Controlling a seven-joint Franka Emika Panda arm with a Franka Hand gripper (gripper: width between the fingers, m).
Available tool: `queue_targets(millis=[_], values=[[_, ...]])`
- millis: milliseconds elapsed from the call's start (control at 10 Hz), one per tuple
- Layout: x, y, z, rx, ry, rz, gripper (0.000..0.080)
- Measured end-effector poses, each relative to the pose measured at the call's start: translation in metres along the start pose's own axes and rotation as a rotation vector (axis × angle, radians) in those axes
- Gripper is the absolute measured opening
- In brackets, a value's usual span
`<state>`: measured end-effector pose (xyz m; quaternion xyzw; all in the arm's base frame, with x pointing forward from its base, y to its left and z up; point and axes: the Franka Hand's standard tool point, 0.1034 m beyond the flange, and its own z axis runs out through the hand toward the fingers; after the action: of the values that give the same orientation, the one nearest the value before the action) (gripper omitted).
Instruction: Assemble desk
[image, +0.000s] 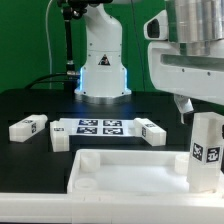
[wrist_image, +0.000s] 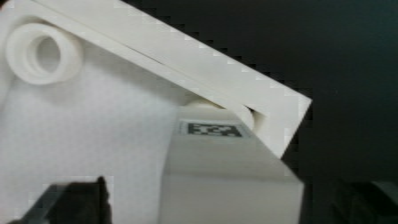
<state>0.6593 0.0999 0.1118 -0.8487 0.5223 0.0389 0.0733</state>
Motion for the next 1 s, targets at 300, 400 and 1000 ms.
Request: queue_targets(millis=[300, 400, 1000], values=[[-0.0040, -0.0009, 0.0011, -0.010, 0.010, -0.331, 0.0648], [-0.0031, -0.0005, 0.0013, -0.011, 0.010, -0.430, 0.0649], [-0.0025, -0.0014, 0.0014, -0.074, 0.061, -1.006, 0.0649]])
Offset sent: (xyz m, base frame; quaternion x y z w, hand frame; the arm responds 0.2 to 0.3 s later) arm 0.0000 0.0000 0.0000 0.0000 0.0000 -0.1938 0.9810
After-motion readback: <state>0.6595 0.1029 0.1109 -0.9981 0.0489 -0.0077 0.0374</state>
